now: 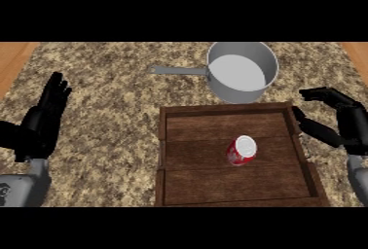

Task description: Pick the can from the tray and place it in the pot

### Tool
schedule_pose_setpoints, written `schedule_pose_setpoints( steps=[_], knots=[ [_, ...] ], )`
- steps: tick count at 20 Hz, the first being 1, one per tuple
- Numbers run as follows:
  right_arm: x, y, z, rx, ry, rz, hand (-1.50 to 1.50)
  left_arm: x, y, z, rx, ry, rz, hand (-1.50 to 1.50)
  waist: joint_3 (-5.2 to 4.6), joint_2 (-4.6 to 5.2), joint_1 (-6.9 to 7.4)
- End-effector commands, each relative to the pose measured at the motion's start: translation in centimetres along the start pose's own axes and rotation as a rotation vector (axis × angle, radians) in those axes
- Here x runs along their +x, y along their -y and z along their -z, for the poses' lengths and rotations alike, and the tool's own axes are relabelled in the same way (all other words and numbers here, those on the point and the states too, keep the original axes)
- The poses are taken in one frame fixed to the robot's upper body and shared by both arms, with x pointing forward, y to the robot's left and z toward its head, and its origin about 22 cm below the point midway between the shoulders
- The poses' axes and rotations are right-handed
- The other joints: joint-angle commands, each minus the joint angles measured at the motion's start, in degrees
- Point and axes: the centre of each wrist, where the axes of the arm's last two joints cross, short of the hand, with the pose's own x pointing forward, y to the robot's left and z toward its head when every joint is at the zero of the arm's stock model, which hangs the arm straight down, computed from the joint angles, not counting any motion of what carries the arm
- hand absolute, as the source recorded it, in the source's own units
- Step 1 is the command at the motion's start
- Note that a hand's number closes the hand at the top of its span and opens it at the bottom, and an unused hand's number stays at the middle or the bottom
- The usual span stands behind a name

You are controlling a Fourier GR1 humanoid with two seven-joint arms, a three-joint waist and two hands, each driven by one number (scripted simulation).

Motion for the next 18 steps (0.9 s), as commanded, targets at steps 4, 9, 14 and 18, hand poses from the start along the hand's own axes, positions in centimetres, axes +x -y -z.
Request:
schedule_pose_setpoints(
  steps=[4,9,14,18],
  knots=[
    [-1.1,0.5,0.0,-0.042,0.222,0.03,-1.5,2.8,0.3,0.4,0.028,-0.036,-0.084,0.0,0.35,-0.25,-0.56],
    [3.2,1.9,-1.4,0.09,0.245,-0.018,-1.5,1.2,0.9,-0.6,0.034,-0.054,-0.086,0.0,0.27,-0.32,-1.06],
    [7.5,2.0,-0.1,0.345,0.099,-0.195,-1.5,2.6,1.3,0.4,0.038,-0.046,-0.089,0.0,0.16,-0.48,-0.99],
    [9.5,0.8,0.3,0.558,-0.005,-0.371,-1.5,2.0,1.1,0.5,0.011,-0.044,-0.071,0.0,0.06,-0.28,-0.16]
  ],
)
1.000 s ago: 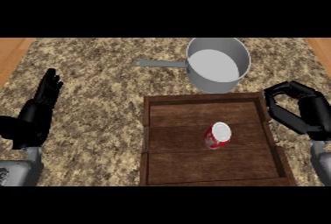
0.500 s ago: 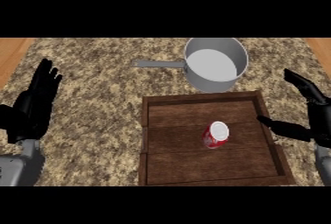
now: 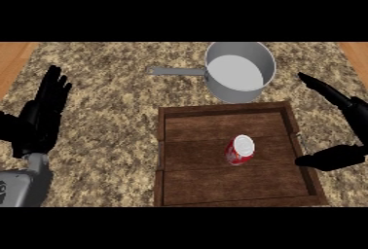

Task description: Pick the can from the tray and place it in the pot

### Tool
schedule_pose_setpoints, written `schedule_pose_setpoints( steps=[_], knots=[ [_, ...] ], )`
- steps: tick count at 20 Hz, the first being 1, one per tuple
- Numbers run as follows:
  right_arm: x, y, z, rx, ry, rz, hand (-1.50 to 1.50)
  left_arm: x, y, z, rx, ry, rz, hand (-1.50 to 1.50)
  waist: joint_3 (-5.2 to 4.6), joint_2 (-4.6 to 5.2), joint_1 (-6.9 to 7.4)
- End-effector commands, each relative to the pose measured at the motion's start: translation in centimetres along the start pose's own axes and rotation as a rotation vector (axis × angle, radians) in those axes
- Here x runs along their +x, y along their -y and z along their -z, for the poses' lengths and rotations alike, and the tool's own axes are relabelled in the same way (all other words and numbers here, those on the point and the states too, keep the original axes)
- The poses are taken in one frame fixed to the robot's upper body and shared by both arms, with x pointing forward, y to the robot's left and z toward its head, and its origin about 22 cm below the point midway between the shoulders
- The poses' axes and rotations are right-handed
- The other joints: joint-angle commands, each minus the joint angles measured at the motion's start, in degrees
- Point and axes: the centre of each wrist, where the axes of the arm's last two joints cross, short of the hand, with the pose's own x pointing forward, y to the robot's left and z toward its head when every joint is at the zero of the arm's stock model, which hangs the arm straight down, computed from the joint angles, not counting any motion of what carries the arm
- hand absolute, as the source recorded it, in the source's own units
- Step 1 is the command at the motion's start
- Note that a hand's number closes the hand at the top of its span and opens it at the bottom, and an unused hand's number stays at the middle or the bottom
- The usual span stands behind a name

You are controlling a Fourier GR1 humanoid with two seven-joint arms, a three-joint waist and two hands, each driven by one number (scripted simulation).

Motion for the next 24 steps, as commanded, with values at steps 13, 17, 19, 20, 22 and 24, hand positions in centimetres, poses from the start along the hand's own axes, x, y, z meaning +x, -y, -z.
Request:
schedule_pose_setpoints(
  steps=[13,17,19,20,22,24],
  knots=[
    [7.9,-5.6,3.4,0.4,-0.245,-0.218,-1.5,0.4,0.8,-0.1,-0.002,0.007,-0.002,0.0,0.16,0.17,0.11],
    [10.6,-6.8,3.0,0.409,-0.26,-0.217,-1.5,-0.6,-1.0,-2.8,-0.008,0.005,0.001,0.0,0.15,0.05,0.32],
    [10.6,-11.4,3.0,0.405,-0.267,-0.229,-1.5,-0.5,0.1,-1.0,-0.003,-0.001,0.0,0.0,0.16,0.15,0.16],
    [7.5,-8.6,2.5,0.426,-0.291,-0.231,-1.5,0.6,0.6,0.4,-0.001,0.001,-0.009,0.0,0.18,0.18,-0.13],
    [7.7,-9.3,4.0,0.414,-0.338,-0.288,-1.5,1.8,0.5,-0.2,-0.017,-0.008,0.001,0.0,0.18,0.17,0.19],
    [6.7,-10.4,4.5,0.396,-0.37,-0.302,-1.5,1.6,0.2,-0.9,-0.002,-0.01,-0.007,0.0,0.18,0.17,0.33]
  ],
)
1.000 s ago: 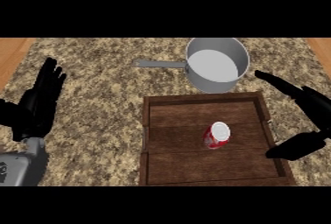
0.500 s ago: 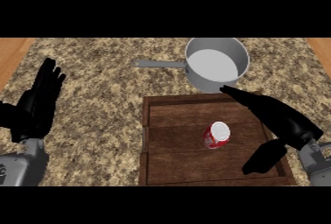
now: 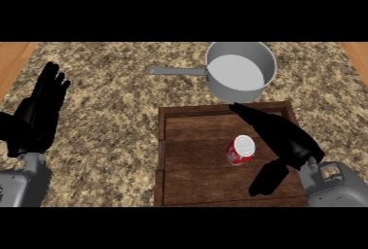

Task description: Pick the can from the tray and place it in the pot

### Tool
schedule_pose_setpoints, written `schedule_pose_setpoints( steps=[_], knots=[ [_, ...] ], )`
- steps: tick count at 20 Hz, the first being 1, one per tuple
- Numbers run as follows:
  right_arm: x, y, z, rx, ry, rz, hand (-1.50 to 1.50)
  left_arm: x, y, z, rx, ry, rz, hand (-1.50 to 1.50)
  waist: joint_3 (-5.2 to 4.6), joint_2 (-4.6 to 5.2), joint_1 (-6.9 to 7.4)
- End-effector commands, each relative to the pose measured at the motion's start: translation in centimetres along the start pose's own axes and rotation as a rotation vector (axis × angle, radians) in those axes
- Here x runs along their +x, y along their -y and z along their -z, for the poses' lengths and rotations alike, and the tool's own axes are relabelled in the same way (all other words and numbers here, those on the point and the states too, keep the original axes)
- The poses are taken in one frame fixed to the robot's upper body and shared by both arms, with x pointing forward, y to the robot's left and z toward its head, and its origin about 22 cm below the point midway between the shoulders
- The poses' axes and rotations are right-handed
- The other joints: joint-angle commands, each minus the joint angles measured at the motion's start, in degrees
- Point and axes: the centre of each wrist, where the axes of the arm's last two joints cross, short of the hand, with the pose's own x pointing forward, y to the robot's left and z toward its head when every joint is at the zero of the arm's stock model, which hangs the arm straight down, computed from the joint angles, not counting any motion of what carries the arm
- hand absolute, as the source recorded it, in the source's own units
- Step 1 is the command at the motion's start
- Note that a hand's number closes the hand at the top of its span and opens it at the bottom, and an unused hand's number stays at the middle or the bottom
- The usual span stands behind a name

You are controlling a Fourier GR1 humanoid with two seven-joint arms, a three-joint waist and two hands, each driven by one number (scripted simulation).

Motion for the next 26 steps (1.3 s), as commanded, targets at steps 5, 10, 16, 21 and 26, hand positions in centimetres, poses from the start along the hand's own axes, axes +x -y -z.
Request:
schedule_pose_setpoints(
  steps=[5,10,16,21,26],
  knots=[
    [-2.7,-1.2,0.8,0.017,-0.064,-0.028,-1.5,0.3,-0.7,-1.5,-0.006,0.005,0.004,0.0,0.02,-0.03,-0.03],
    [-0.8,-2.7,1.5,0.014,-0.042,-0.032,-1.5,0.3,0.2,-1.1,0.013,-0.004,0.0,0.0,0.02,-0.01,-0.1],
    [-0.5,-4.9,3.5,0.008,-0.089,-0.046,-1.5,-1.7,-0.3,0.1,-0.016,-0.014,-0.013,0.0,0.01,0.04,-0.15],
    [-2.4,-3.9,3.9,0.036,-0.096,-0.042,-1.5,-1.1,0.7,0.4,-0.004,-0.006,0.003,0.0,0.01,0.03,-0.17],
    [-3.3,-4.2,5.2,0.035,0.03,-0.173,1.5,-1.7,-0.1,0.3,0.0,0.004,-0.001,0.0,0.01,0.08,-0.04]
  ],
)
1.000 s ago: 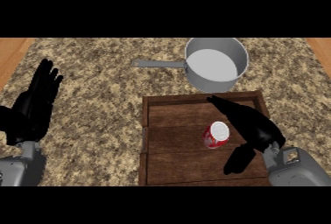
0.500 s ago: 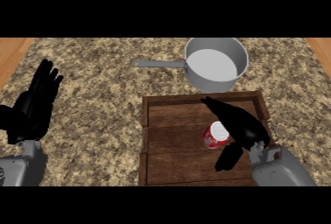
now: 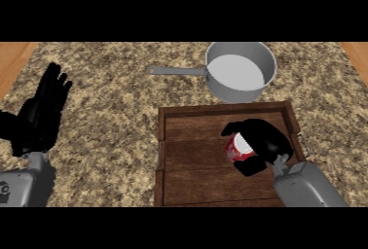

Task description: Pick the can from the tray and place it in the pot

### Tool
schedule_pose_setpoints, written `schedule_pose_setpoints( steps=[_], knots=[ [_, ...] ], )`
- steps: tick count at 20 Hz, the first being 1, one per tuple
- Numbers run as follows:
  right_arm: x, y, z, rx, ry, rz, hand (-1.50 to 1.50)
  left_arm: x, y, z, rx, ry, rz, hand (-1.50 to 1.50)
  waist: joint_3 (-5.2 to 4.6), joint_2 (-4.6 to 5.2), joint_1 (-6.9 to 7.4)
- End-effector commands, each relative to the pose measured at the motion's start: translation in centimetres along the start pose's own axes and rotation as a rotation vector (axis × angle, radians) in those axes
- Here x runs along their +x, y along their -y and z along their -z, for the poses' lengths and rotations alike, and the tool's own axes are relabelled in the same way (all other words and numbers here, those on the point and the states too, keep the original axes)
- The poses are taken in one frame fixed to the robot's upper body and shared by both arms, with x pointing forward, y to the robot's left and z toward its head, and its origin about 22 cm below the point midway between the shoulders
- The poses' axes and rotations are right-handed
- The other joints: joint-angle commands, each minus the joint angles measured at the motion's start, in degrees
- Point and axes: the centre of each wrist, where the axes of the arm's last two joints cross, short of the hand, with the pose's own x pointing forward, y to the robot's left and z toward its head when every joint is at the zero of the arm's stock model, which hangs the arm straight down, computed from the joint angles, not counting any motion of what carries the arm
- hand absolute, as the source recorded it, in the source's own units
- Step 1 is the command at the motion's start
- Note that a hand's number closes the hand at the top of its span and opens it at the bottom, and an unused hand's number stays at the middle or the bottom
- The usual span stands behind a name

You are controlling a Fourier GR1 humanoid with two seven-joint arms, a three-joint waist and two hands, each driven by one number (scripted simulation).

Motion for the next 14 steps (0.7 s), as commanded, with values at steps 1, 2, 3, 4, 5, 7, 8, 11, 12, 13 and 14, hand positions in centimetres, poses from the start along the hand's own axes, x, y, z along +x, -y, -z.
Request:
schedule_pose_setpoints(
  steps=[1,2,3,4,5,7,8,11,12,13,14],
  knots=[
    [0.0,-0.7,0.9,-0.007,0.053,-0.044,1.5,-1.4,-0.2,-0.5,0.006,0.01,0.01,0.0,-0.01,0.0,0.0],
    [1.7,-1.7,0.7,-0.008,0.061,-0.035,1.5,-1.3,0.9,0.2,0.0,-0.009,0.018,0.0,-0.01,-0.01,-0.13],
    [-1.2,-0.2,-1.7,-0.012,0.062,-0.048,1.5,1.1,0.0,-1.2,-0.007,0.001,0.0,0.0,0.0,-0.12,-0.15],
    [-1.1,-0.8,0.6,-0.008,0.049,-0.058,1.5,-1.6,-1.0,-1.5,0.01,0.003,0.014,0.0,-0.01,-0.02,0.04],
    [-0.4,-0.6,0.9,-0.012,0.063,-0.028,1.5,1.0,1.8,0.5,-0.016,0.0,0.021,0.0,0.0,-0.01,-0.13],
    [-0.9,-1.8,1.2,0.016,0.054,-0.044,1.5,0.7,-1.1,-0.8,-0.004,0.015,0.02,0.0,-0.01,-0.04,0.01],
    [-1.3,-2.3,0.6,0.009,0.074,-0.057,1.5,-1.8,-1.1,-1.1,0.002,0.001,0.014,0.0,-0.01,-0.02,-0.08],
    [10.9,-4.5,2.6,-0.017,0.076,-0.071,1.5,-0.7,0.4,0.1,-0.035,-0.001,0.013,0.0,-0.09,0.45,2.32],
    [11.7,-4.7,2.9,-0.03,0.072,-0.075,1.5,0.7,1.3,0.6,-0.064,0.029,0.009,0.0,-0.06,0.75,3.94],
    [12.4,-4.7,2.9,-0.033,0.052,-0.085,1.5,0.6,2.0,0.4,-0.095,0.024,-0.002,0.0,-0.1,0.84,5.46],
    [12.9,-4.4,3.3,-0.049,0.044,-0.091,1.5,0.8,2.2,0.7,-0.105,0.028,-0.005,0.0,-0.12,1.29,6.57]
  ],
)
